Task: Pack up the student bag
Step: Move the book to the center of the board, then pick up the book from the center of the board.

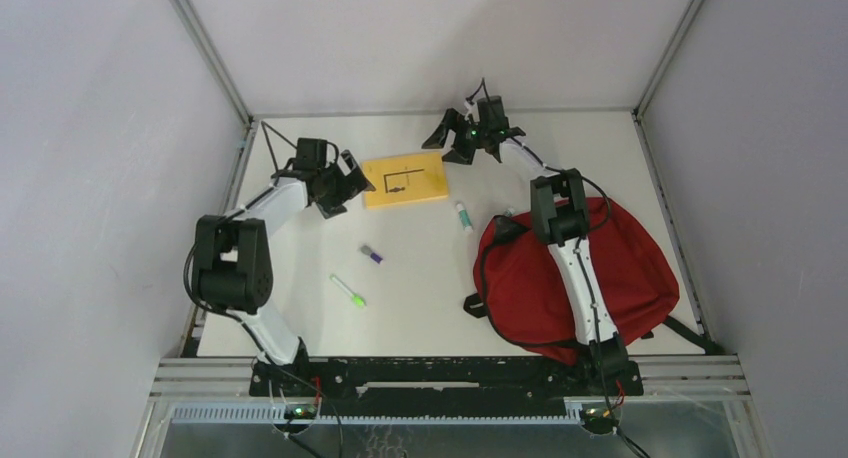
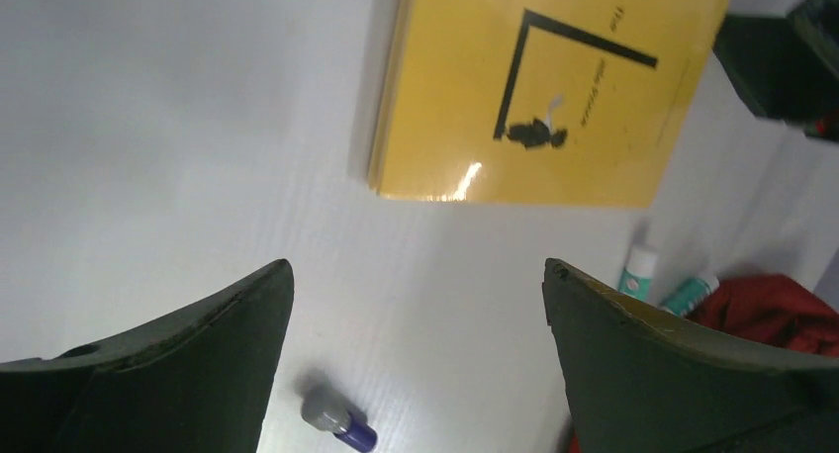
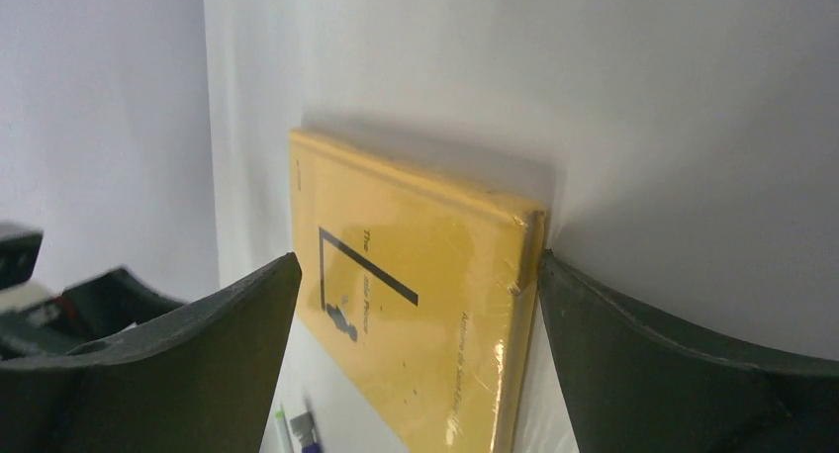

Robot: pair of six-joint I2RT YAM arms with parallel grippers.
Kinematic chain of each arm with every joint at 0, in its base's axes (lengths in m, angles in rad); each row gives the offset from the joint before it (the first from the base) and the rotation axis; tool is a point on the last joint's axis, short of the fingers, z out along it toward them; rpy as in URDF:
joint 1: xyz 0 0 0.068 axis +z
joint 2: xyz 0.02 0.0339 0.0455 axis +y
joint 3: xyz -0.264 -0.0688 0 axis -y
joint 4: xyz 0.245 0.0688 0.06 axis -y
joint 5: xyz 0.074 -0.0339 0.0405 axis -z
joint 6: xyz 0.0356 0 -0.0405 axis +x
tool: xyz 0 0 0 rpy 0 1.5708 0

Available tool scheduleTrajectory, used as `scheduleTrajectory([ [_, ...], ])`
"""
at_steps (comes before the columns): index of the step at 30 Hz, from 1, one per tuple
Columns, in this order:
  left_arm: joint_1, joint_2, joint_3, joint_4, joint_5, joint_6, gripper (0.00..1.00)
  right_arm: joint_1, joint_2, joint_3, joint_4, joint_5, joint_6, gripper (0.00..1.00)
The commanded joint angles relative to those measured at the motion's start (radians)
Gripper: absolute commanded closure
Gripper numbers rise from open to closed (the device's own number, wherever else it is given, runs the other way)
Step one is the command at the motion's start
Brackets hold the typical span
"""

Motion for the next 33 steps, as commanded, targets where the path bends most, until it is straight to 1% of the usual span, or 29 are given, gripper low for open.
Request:
scheduleTrajectory([
  [1,0.031,0.056,0.082,0.001,-0.013,-0.006,0.0,0.008,-0.073,-0.071,-0.105,-0.017,-0.06,0.01],
  [4,0.057,0.116,0.109,0.044,0.001,-0.001,0.0,0.009,-0.151,-0.164,-0.139,0.073,-0.107,0.0],
  [8,0.065,0.218,0.204,0.037,0.071,0.03,0.01,0.015,-0.251,-0.306,-0.176,0.269,-0.137,0.0],
  [10,0.066,0.261,0.244,0.034,0.1,0.04,0.02,0.02,-0.281,-0.348,-0.185,0.303,-0.132,0.0],
  [13,0.066,0.319,0.289,0.046,0.157,0.046,0.02,0.043,-0.3,-0.385,-0.172,0.271,-0.134,0.0],
  [15,0.066,0.346,0.31,0.069,0.203,0.044,0.02,0.079,-0.291,-0.382,-0.167,0.229,-0.128,0.0],
  [18,0.066,0.383,0.341,0.087,0.277,0.041,0.03,0.109,-0.267,-0.39,-0.122,0.139,-0.05,0.01],
  [22,0.065,0.403,0.355,0.109,0.374,0.022,0.04,0.126,-0.284,-0.451,-0.001,0.095,0.043,0.01],
  [25,0.066,0.385,0.352,0.1,0.42,0.013,0.04,0.128,-0.285,-0.475,0.071,0.059,0.1,0.02],
  [27,0.066,0.352,0.345,0.097,0.439,0.001,0.04,0.132,-0.276,-0.467,0.076,0.05,0.115,0.02],
  [29,0.066,0.289,0.315,0.132,0.44,-0.023,0.05,0.139,-0.264,-0.461,0.067,0.049,0.116,0.02],
  [33,0.065,0.177,0.242,0.255,0.475,-0.101,0.05,0.15,-0.252,-0.466,0.061,0.044,0.114,0.03],
])
